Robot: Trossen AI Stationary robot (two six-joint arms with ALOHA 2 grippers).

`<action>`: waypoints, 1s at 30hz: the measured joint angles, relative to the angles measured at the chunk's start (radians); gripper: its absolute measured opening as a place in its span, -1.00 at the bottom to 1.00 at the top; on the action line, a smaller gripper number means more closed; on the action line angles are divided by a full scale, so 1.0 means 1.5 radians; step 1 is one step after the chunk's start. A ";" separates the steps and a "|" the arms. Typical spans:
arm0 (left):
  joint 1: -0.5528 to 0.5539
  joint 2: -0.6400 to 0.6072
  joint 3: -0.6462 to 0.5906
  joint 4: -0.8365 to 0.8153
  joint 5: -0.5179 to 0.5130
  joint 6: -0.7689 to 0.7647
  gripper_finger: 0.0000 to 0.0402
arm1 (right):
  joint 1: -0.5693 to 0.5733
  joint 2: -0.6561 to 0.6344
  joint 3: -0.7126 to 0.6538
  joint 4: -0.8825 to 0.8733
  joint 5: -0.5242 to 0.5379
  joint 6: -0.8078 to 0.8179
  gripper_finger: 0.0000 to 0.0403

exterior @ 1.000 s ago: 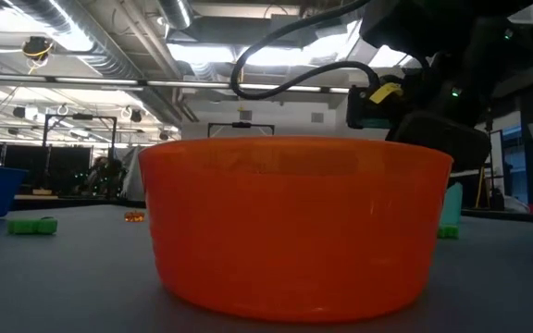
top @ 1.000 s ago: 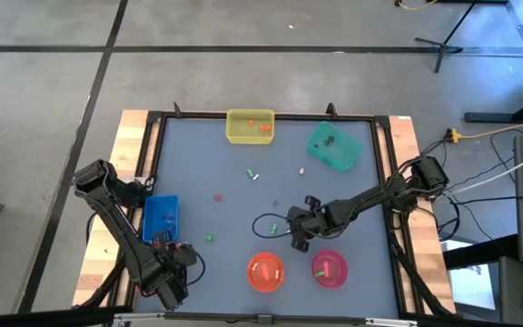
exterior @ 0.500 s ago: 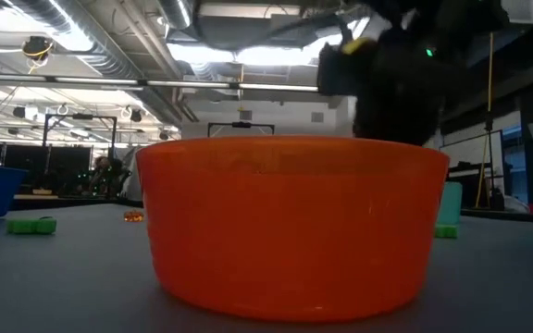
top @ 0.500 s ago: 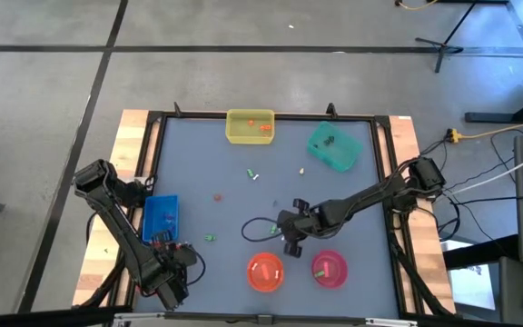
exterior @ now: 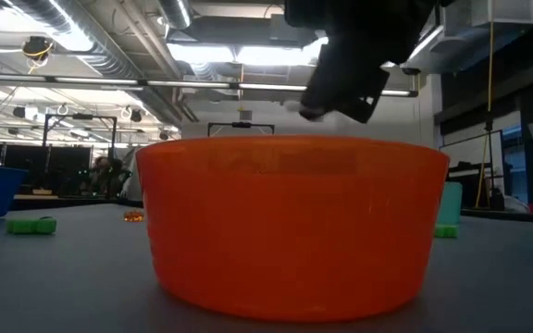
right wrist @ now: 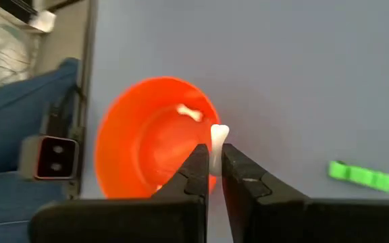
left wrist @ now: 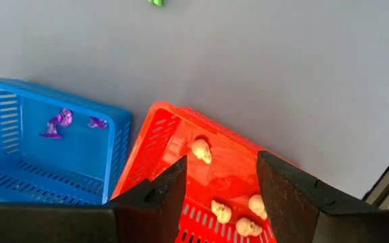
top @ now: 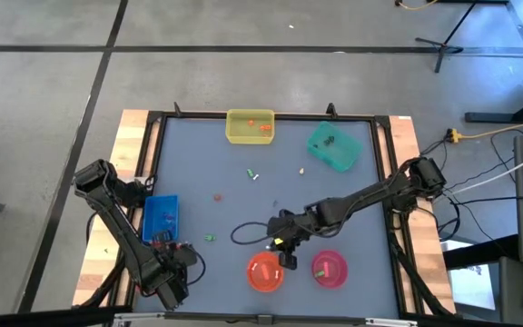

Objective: Sort Halloween decoration
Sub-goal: Put the white bone toy into the orange bowl

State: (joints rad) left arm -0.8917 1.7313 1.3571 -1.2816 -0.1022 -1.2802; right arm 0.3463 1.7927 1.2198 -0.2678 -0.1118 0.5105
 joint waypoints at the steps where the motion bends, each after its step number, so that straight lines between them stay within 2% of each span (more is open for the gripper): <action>1: 0.000 0.000 0.000 0.000 -0.006 0.000 -0.19 | 0.002 0.000 0.000 0.008 -0.004 0.000 -0.88; 6: 0.000 0.000 0.000 0.002 -0.047 0.000 -0.19 | 0.024 0.000 0.000 0.028 -0.008 0.000 -0.88; 18: 0.001 0.000 0.000 0.005 -0.082 0.000 -0.19 | 0.098 0.033 0.001 0.042 -0.003 -0.014 -0.88; 30: 0.001 0.000 0.000 0.010 -0.083 0.000 -0.19 | 0.090 0.057 0.000 0.073 0.009 -0.015 -0.88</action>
State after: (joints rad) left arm -0.8902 1.7313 1.3571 -1.2663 -0.2273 -1.2800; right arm 0.4820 1.8790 1.2205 -0.1585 -0.0976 0.4881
